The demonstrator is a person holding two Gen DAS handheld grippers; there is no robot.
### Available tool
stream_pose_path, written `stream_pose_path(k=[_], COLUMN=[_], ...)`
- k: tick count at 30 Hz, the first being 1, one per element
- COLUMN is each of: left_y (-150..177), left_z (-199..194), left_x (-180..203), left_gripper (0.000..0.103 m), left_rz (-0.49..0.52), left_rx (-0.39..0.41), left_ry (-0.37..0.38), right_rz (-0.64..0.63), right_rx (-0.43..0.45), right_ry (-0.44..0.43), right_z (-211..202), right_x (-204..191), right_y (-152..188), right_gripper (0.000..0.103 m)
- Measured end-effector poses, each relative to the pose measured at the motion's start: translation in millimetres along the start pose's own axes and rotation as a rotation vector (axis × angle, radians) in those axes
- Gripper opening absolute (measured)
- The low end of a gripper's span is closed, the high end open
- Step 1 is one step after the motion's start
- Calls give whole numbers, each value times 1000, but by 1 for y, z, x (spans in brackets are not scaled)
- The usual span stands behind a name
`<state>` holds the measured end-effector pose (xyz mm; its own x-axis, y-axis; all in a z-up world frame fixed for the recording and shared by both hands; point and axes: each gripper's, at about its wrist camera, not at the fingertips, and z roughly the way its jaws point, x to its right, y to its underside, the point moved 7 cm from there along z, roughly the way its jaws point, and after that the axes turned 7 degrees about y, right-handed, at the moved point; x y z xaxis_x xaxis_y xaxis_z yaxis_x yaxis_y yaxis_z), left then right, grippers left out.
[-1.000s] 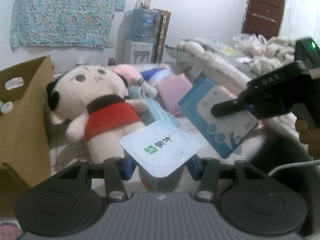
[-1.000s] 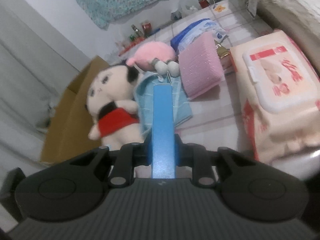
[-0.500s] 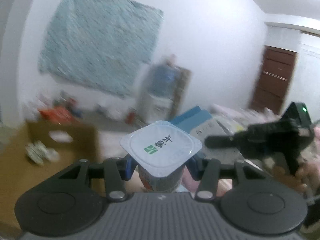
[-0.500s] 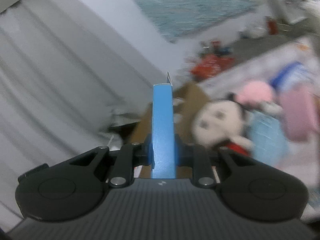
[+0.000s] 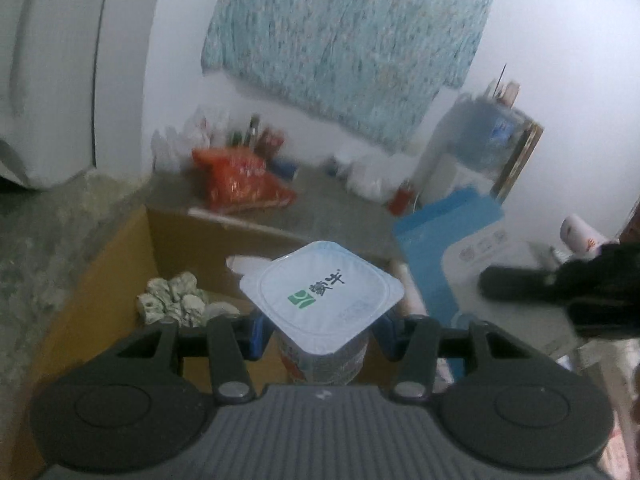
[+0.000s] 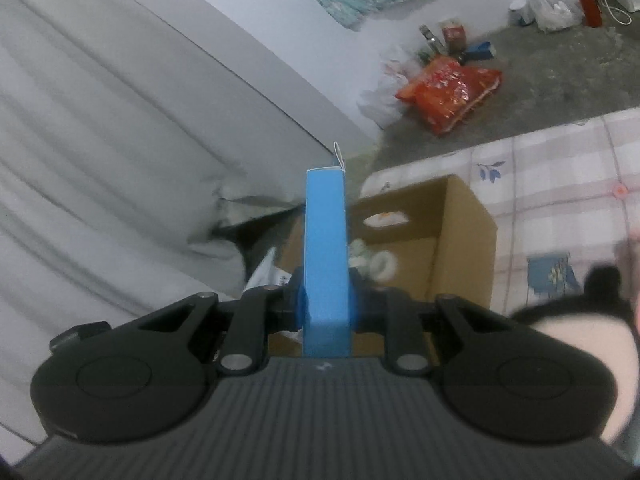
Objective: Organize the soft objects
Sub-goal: 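Carry the yogurt cup and blue box over the cardboard box with both tools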
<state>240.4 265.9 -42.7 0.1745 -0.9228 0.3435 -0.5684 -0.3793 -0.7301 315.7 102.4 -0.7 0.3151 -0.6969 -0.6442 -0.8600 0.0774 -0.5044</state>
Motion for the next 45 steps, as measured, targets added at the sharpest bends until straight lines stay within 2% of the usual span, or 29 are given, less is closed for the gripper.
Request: stream_pose_path(k=[4,10,17,22,26,30,35,45], left_y=[2,10,21,22,20,13,3,3], left_z=[47,104,141,145,138,126,109,83], left_x=[-35,-67,-76,-75,-78,-85,-95,-100], left_gripper=[53,53,53,53,55,67,70,70], left_rz=[-67,-114,-76,-30,-47,-80,-149,-219], left_rx=[-72,-128,-150,-120,-95,-74,-35,-1], left_ry=[-23,-44,-83,-97,-119,-117,-95,-58], right_rz=[-28,-36,-27,-24,-1,14,-27,-170], right_rx=[-5,-15,-16,-27,-48,-54,-43,-94], right_ry=[27,27,29,41,55,83,189,407], right_z=[34,55,59,63,73,88,108,129], right_x=[3,19,34,39,41,39,31,0], right_y=[-15,-18,-17,-15,-14,-14,-16,-6], right_gripper=[19,19,19,19,19,19,19,19])
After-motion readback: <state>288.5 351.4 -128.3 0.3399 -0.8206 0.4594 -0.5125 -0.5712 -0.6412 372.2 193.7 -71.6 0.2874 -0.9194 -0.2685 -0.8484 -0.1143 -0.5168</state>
